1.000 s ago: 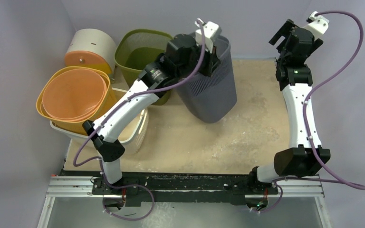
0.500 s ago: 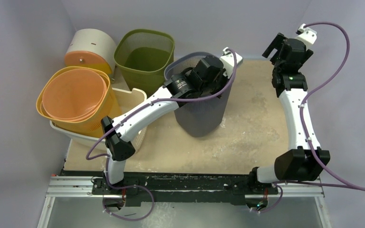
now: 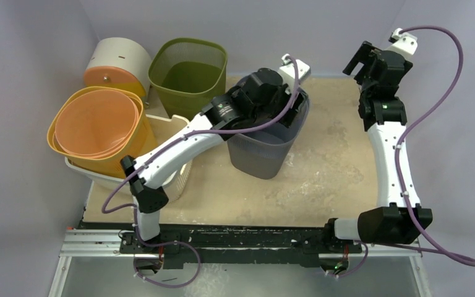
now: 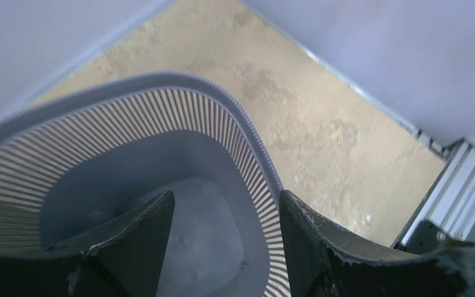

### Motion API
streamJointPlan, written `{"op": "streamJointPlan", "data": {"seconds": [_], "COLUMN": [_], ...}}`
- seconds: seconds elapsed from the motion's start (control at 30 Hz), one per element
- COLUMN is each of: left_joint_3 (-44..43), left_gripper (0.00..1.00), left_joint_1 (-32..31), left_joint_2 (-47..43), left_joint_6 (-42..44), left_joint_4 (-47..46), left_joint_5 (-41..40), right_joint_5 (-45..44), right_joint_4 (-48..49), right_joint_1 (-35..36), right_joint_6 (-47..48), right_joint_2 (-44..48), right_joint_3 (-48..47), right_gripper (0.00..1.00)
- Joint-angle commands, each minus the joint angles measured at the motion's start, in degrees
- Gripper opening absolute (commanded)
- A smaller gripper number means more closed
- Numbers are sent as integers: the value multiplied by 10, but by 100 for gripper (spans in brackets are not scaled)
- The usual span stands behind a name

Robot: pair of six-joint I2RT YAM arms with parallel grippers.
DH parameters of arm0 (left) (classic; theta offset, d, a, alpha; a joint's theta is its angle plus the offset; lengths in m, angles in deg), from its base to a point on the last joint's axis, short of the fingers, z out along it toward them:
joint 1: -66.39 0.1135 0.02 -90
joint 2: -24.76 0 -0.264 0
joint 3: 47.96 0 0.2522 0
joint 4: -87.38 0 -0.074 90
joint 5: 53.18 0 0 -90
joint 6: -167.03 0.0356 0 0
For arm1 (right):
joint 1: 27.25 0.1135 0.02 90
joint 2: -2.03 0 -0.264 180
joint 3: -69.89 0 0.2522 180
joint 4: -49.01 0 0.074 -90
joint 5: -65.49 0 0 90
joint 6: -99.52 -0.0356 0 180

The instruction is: Turn the large container upside down

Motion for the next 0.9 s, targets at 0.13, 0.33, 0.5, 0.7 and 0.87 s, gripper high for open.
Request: {"op": "streamJointPlan", "data": {"seconds": [0.13,0.33,0.5,0.7,0.87], "left_joint_3": [48,44,125,175,179], "left_gripper": [62,64,65,65,65], "left_joint_1": [-5,-4,-5,-4,-4], "left_joint_2": [-218,-267,-339,-381,-383], "left_joint_6": [-31,-43,-83,-110,-116], "left_joint_4": [-141,-64,-49,-32,-21], "left_joint_5": [-262,-395,-445,-449,-438], "right_joint_5": [163,161,173,169,141], "right_joint_4": [-58,-147,-199,-254,-309], "right_joint_1": [29,203,329,455,533], "right_joint_6": [20,62,68,71,51], "right_joint_2": [-37,-105,-132,-163,-196], "right_joint_3": [-117,-242,-266,-287,-302], "right_gripper": [84,84,80,78,77]}}
